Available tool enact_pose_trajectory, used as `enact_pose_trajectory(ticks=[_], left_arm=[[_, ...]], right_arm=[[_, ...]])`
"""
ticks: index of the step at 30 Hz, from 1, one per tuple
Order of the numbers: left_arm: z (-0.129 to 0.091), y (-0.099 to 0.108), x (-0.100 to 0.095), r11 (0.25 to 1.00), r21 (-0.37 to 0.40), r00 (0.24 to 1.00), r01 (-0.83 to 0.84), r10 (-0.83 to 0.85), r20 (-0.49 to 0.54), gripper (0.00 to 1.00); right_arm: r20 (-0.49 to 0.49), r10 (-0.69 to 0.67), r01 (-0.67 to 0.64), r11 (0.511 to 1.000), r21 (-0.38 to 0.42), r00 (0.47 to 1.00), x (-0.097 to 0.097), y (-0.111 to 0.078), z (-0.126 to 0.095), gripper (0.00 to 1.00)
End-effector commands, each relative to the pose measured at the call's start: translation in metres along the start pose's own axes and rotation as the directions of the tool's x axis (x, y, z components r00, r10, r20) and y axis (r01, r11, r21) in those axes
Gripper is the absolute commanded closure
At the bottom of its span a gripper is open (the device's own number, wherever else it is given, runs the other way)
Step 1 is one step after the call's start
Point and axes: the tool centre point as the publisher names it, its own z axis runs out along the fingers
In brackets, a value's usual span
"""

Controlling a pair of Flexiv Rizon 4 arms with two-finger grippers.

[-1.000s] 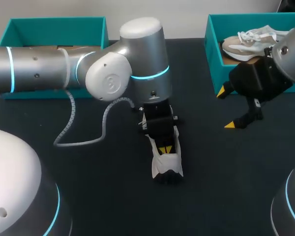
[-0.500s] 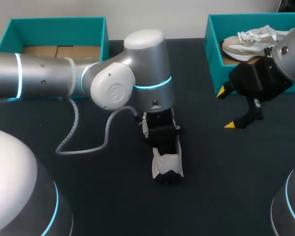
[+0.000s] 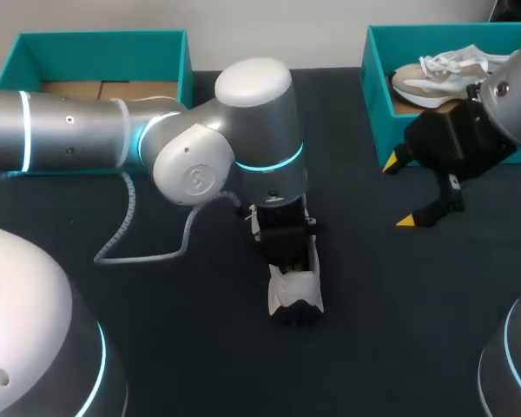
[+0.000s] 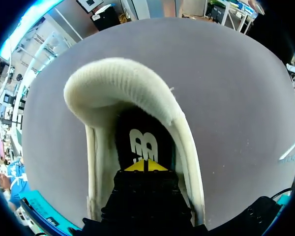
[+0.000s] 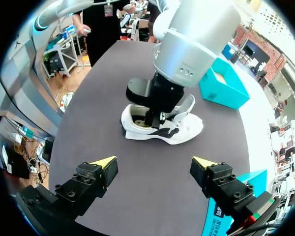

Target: Take the shoe out of the shoebox, open the shoe tongue, remove and reinsert the insole, then place the shoe into the shoebox

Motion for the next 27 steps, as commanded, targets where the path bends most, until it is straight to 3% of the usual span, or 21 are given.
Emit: enact_pose_trajectory(ticks=[1,20,24,27], left_arm=[[0.033,0.017,0.008,0.999,-0.039,1.000,-0.013,0.012,-0.018,1.00],[0.028,0.038,0.011,0.987,-0.159,0.999,0.008,-0.013,-0.032,1.00],[0.018,0.037,0.013,0.988,-0.152,0.999,0.017,-0.021,-0.024,1.00],[0.002,0.031,0.011,0.995,-0.102,1.000,0.017,-0.016,0.008,1.00]], right_arm=[[0.001,0.000,0.000,1.000,0.002,1.000,0.000,0.000,0.002,0.00],[0.001,0.000,0.000,1.000,0.002,1.000,0.000,0.000,0.002,0.00],[0.001,0.000,0.000,1.000,0.002,1.000,0.000,0.000,0.002,0.00],[0.001,0.000,0.000,1.000,0.002,1.000,0.000,0.000,0.002,0.00]])
